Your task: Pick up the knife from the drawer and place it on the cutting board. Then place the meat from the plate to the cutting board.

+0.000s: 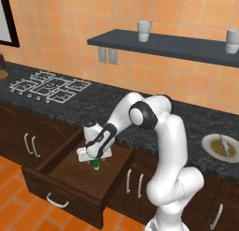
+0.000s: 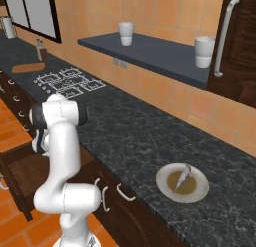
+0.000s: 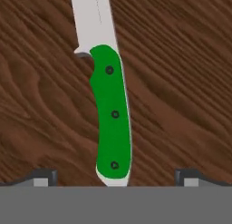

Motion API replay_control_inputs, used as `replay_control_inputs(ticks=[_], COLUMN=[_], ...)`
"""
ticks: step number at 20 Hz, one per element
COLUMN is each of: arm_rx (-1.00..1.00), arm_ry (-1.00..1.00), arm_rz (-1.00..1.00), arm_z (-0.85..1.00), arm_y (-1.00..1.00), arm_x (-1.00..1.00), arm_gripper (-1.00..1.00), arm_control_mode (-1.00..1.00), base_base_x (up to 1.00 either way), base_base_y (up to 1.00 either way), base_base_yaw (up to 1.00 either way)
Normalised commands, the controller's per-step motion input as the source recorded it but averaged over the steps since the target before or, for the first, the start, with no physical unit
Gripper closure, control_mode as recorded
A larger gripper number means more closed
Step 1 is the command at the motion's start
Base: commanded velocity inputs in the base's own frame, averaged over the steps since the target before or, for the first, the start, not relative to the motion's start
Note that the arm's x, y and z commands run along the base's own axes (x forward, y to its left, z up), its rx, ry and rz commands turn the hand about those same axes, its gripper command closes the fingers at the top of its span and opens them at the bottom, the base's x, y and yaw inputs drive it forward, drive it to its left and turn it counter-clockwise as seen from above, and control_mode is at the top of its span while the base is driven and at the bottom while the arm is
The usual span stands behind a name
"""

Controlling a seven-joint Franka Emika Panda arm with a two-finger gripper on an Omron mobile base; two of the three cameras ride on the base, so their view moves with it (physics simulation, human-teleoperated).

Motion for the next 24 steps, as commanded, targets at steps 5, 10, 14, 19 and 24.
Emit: replay_control_inputs(ticks=[5,10,14,19,24], arm_rx=[0.00,0.00,0.03,0.06,-0.04], arm_ry=[0.00,-0.01,0.01,0.00,0.00], arm_rz=[-0.14,-0.04,-0.02,0.00,0.00], arm_z=[-0.56,-0.40,-0.24,-0.03,0.90], arm_y=[0.00,0.00,-0.05,0.01,0.24], arm_x=[0.42,-0.07,-0.19,-0.47,-0.83], arm_gripper=[-1.00,1.00,1.00,1.00,1.00], arm_control_mode=[-1.00,-1.00,-1.00,-1.00,-1.00], base_base_x=[0.00,0.00,0.00,0.00,0.00], base_base_y=[0.00,0.00,0.00,0.00,0.00], base_base_yaw=[0.00,0.00,0.00,0.00,0.00])
